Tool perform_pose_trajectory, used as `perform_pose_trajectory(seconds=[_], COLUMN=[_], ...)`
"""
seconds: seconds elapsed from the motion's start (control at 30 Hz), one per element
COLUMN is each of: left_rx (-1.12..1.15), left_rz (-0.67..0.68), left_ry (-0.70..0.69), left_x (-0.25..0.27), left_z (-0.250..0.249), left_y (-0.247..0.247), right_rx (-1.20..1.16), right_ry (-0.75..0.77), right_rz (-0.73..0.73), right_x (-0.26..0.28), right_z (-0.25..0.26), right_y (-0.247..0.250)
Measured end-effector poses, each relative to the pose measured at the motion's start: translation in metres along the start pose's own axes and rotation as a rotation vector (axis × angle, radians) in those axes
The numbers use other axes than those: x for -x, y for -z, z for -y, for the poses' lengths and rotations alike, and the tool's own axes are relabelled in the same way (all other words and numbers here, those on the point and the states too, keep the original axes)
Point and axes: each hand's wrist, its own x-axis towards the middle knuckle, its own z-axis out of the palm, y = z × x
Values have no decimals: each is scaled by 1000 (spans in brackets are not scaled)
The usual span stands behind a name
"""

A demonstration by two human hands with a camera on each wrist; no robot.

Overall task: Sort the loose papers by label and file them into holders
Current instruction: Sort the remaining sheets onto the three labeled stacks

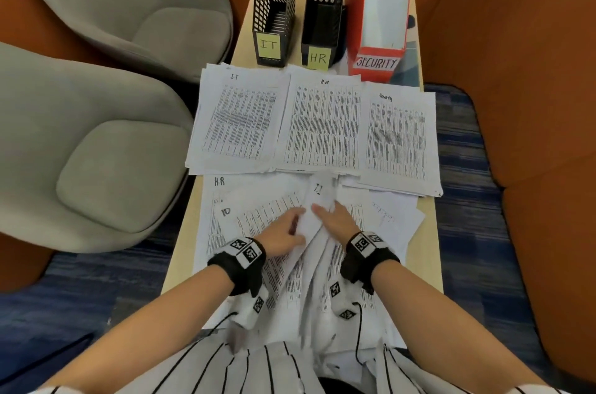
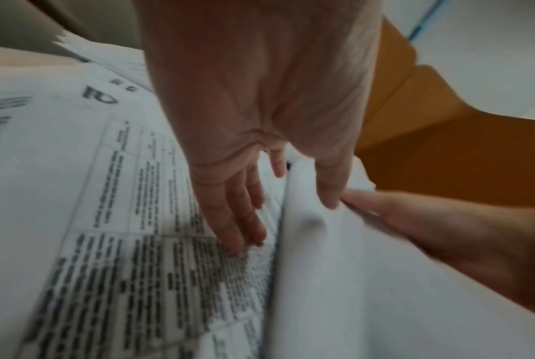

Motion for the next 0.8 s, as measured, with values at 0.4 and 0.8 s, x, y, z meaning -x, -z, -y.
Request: perform_pose_trajectory(seconds=[0.4,0.8], left_rx=[118,694], left_rz=[27,-143], left_ry=[69,295], left_x=[-10,-10], left_z=[1,12], left_y=[0,20], right_rx=[-342,-640], right_ry=[-286,-403], right_rz=[-25,-44], right_x=[9,9], right_z=[-24,-49], right_y=[32,40])
